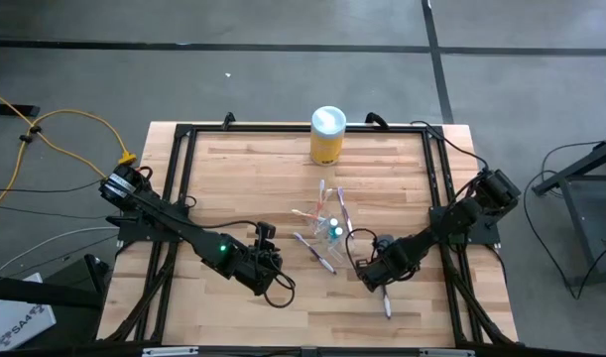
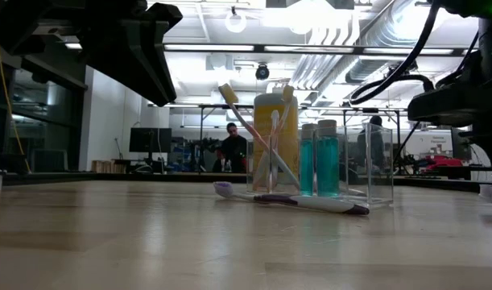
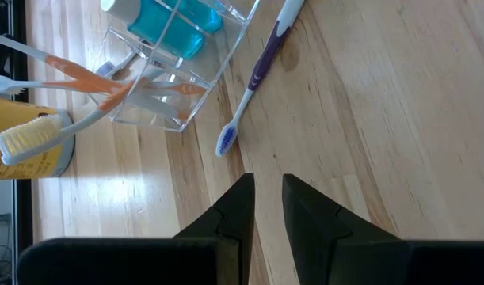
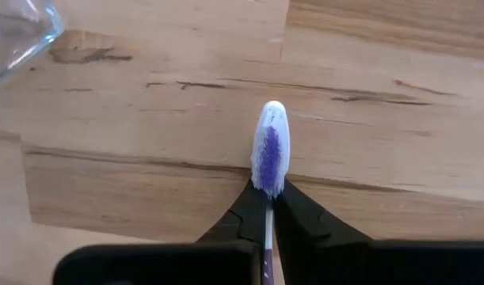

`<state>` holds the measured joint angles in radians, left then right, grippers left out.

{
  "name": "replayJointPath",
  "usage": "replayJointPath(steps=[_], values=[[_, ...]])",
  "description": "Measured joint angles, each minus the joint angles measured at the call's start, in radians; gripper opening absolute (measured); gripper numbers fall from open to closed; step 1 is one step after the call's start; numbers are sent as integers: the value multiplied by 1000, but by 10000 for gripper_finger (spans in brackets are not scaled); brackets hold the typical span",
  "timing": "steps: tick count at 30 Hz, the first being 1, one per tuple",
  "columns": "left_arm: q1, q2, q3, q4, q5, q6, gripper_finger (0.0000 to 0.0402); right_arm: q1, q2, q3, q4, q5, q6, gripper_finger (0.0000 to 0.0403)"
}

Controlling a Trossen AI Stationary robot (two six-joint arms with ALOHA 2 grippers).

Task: Pick & Place toothbrushing station
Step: Put the bottom purple toothbrush into the bottom compartment of the transparent organizer

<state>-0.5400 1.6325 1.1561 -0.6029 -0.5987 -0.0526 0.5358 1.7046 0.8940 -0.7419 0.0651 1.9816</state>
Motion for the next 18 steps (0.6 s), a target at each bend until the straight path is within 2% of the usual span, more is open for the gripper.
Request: replayJointPath(steps=[7,12,18], values=[[0,0,0,-3,0,0,59,-3,-102,-4,-63,12,-27,4],[0,0,0,-6,0,0,59,-2,-165,-3,-103,-33,-41,4],[0,0,0,-8,0,0,59,-3,-235,-2,-109,-30,-125,3]])
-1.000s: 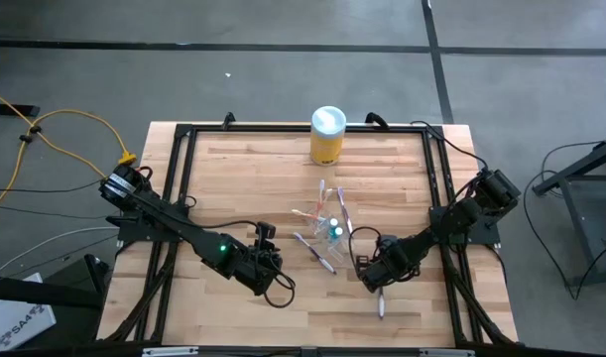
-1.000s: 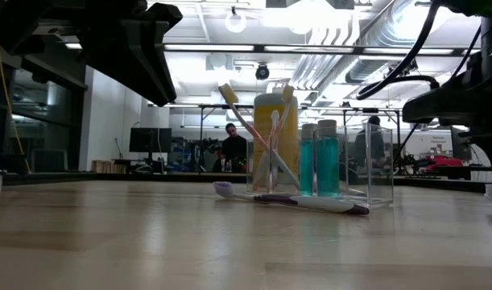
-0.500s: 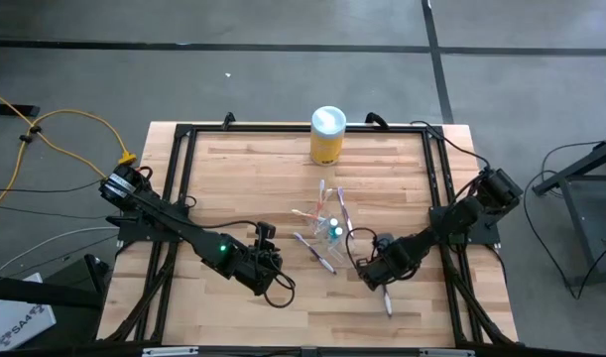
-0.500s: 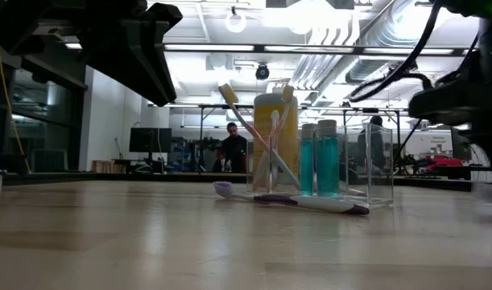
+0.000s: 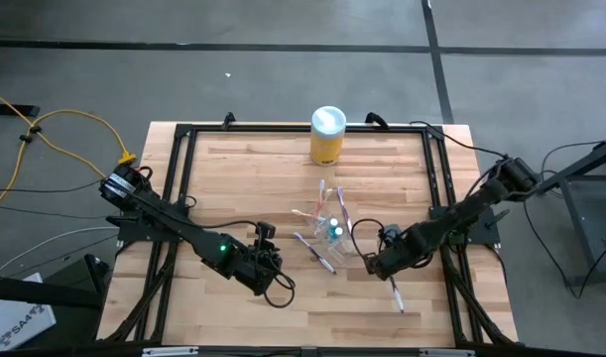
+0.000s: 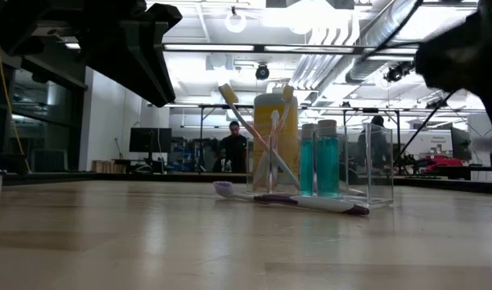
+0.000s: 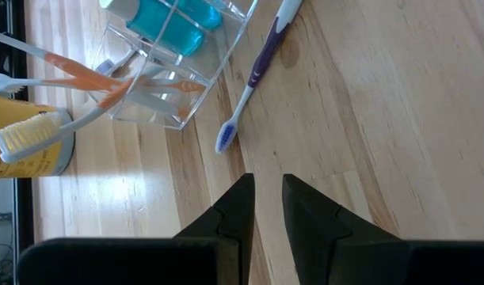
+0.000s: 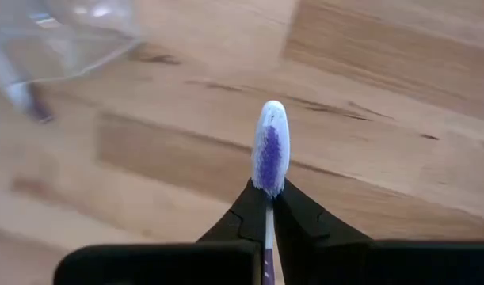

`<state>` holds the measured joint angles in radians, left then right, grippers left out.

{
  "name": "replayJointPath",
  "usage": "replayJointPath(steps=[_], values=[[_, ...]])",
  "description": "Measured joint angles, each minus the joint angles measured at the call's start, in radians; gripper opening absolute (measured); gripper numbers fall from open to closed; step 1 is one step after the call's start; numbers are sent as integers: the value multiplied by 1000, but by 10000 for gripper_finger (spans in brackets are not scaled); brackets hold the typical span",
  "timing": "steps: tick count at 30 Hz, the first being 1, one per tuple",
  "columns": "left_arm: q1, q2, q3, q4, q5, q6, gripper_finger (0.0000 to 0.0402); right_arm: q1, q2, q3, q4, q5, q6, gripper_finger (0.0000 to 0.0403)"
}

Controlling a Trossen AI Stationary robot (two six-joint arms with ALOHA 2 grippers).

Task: Pick & Place toothbrushing station
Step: Put the bottom purple toothbrush into the bottom compartment of the transparent organizer

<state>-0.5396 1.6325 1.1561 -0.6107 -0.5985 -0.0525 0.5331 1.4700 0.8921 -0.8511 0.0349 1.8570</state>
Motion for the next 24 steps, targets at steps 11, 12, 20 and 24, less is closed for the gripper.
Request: replayJointPath(steps=[11,12,20,24], values=[[0,0,0,1,0,0,59,1,-216,1,204,294,-329,3],[0,0,0,1,0,0,59,-1,-236,1,231,324,-380,3],[0,0,0,22,-1,0,59,-30,-310,2,467,529,-877,3],[0,0,0,35,-1,0,59,-79,-296,2,603,543,-1131,3]])
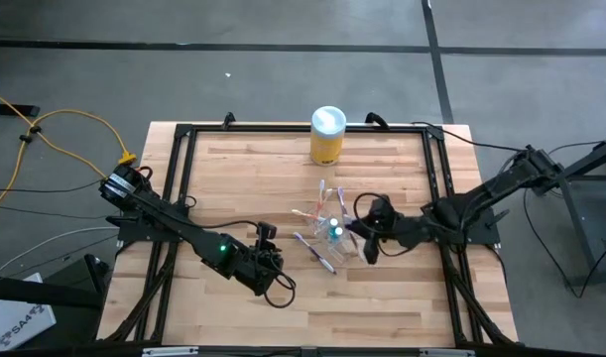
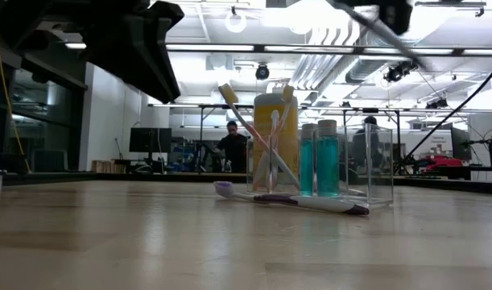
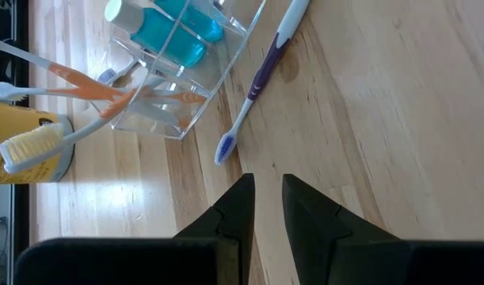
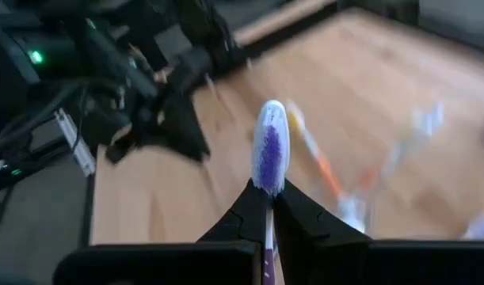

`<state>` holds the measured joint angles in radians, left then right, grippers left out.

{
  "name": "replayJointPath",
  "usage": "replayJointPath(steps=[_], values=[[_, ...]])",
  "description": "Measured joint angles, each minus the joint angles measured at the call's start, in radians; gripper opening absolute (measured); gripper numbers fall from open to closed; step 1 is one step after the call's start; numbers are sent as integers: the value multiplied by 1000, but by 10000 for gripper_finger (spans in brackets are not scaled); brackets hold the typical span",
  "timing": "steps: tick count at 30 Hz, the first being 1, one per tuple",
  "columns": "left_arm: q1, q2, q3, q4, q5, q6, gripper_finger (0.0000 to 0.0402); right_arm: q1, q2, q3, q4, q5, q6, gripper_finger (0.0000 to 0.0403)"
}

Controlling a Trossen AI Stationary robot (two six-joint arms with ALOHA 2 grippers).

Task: Pick & Place toothbrushing station
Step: Put the bottom purple toothbrush into the bottom compartment of the transparent organizer

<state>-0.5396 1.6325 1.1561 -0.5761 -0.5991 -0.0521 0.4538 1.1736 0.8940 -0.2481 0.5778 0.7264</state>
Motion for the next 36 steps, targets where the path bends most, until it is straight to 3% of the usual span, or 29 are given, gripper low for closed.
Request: replayJointPath(steps=[7,12,19,36], values=[[0,0,0,23,0,0,59,-82,49,1,268,-9,-373,3],[0,0,0,25,0,0,59,-101,111,1,292,-15,-405,3],[0,0,0,24,0,0,59,-40,234,1,389,62,-414,3],[0,0,0,23,0,0,59,157,392,1,365,537,-274,3]])
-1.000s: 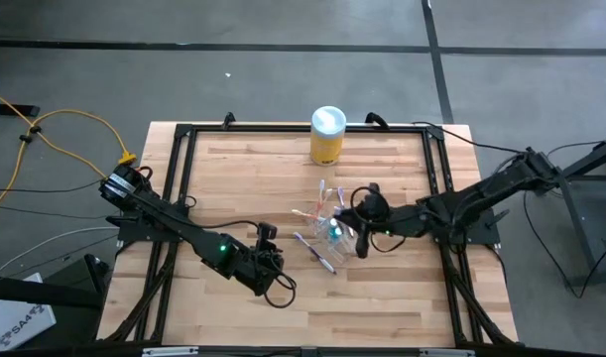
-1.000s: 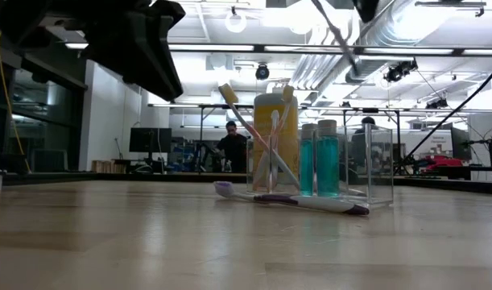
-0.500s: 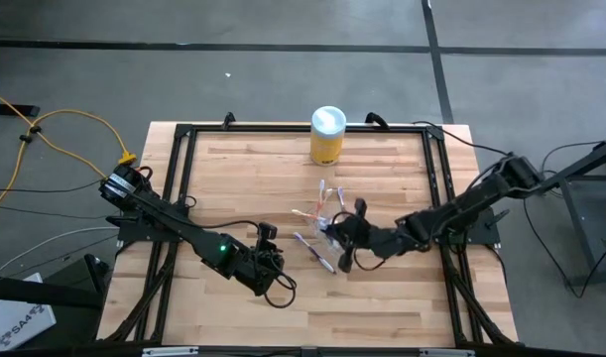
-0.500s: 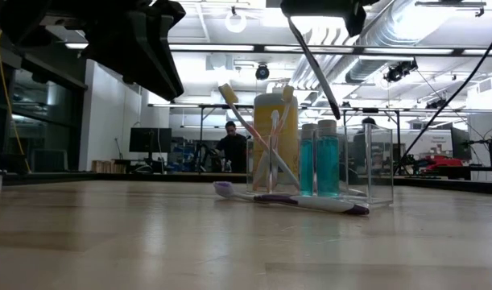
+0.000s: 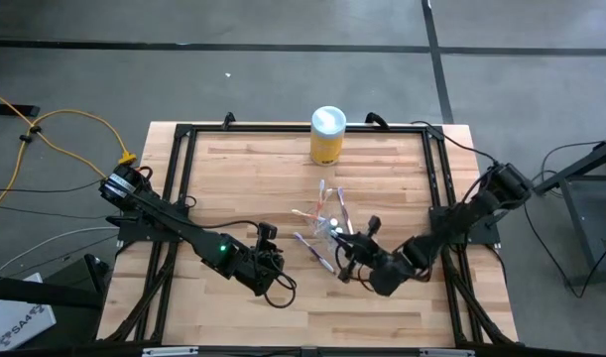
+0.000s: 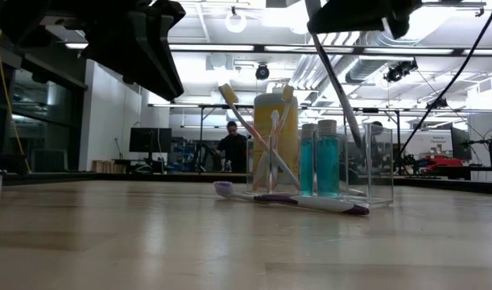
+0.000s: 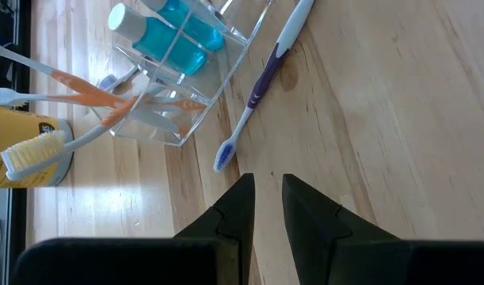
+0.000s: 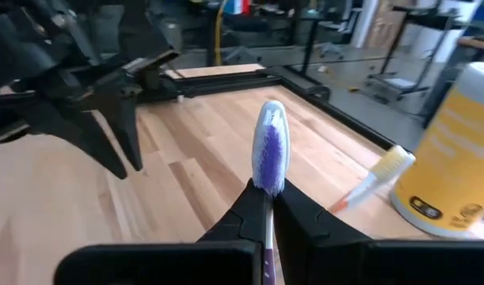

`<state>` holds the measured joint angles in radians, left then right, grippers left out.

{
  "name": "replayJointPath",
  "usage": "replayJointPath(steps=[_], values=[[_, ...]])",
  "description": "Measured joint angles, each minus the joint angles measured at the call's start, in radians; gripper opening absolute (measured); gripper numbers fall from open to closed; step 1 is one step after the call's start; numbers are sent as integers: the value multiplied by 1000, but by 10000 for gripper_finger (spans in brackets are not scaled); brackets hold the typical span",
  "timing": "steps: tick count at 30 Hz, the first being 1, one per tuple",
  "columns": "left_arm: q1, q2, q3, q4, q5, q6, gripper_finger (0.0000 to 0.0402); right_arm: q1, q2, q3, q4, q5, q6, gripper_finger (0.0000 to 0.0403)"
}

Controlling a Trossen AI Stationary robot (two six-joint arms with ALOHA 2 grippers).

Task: Pick & Place toothbrushing station
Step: Put the bottom purple toothbrush into the bottom compartment of the transparent organizer

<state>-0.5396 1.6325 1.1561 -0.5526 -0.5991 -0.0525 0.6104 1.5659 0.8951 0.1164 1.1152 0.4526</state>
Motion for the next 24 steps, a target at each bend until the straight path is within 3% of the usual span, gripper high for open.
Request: replayJointPath(steps=[11,24], values=[[0,0,0,3,0,0,59,39,116,0,-13,199,170,3],[0,0,0,3,0,0,59,28,117,0,-249,115,497,3]])
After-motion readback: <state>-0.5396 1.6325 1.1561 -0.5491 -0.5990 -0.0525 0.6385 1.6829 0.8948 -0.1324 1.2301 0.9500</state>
